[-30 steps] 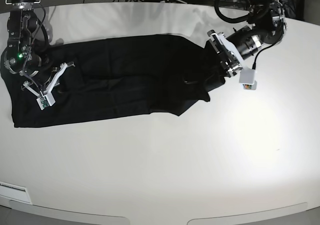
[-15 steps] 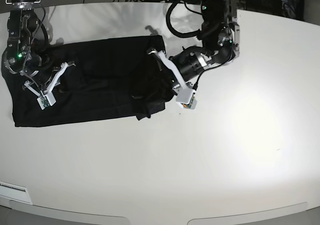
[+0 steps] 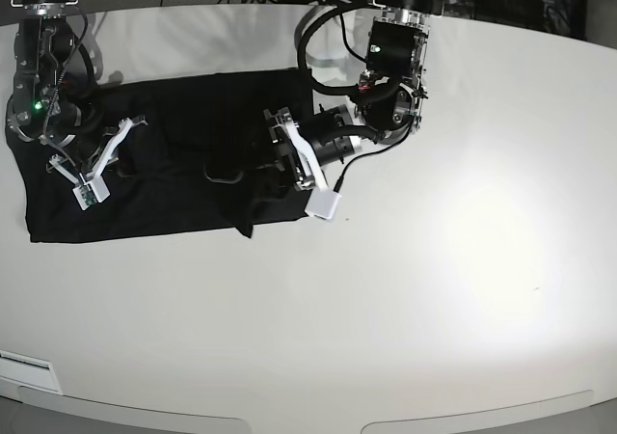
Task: Fold the T-shirt properly
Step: 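Grasp the strip's end with the left gripper and fold it toward the right gripper, then press and smooth the folded layer with the left gripper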
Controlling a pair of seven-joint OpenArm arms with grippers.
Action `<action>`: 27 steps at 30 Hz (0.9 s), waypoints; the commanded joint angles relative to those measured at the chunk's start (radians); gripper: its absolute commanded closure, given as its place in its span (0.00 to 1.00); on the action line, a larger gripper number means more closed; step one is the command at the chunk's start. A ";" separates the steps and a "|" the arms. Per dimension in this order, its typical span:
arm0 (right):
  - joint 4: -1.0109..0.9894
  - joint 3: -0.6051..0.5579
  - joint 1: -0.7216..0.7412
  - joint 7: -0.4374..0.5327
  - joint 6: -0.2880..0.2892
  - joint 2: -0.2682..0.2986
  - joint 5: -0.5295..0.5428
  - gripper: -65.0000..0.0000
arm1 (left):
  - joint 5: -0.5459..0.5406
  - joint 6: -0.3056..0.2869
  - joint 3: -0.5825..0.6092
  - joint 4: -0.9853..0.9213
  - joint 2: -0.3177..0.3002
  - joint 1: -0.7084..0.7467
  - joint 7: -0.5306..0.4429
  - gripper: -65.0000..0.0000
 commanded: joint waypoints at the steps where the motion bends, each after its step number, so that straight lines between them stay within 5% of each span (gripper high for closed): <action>1: 0.009 0.002 0.000 -0.024 0.011 0.012 0.017 1.00 | -0.047 -0.015 0.023 0.018 0.013 -0.015 -0.004 0.42; 6: 0.009 0.002 0.000 -0.032 0.011 0.012 0.024 1.00 | -0.023 -0.015 0.048 0.018 0.013 -0.027 -0.029 0.42; 8: 0.009 0.002 0.000 -0.034 0.011 0.012 0.024 1.00 | 0.064 -0.013 0.047 0.018 0.013 -0.037 -0.078 0.42; 13: 0.010 0.002 0.000 -0.048 0.011 0.012 0.025 1.00 | 0.345 0.147 0.050 0.017 0.013 -0.055 -0.195 0.42; 16: 0.009 0.002 0.000 -0.050 0.010 0.012 0.025 1.00 | 0.365 0.156 0.059 0.017 0.013 -0.052 -0.173 0.42; 19: 0.010 0.002 0.001 -0.050 0.011 0.012 0.025 1.00 | 0.340 0.241 0.078 0.017 0.013 -0.049 -0.126 0.42; 25: 0.010 0.002 0.000 -0.062 0.010 0.012 0.025 1.00 | 0.304 0.152 0.150 0.017 0.013 -0.048 -0.127 0.42; 27: 0.010 0.002 0.001 -0.064 0.010 0.012 0.025 1.00 | 0.241 0.206 0.165 0.026 0.013 -0.048 -0.125 0.42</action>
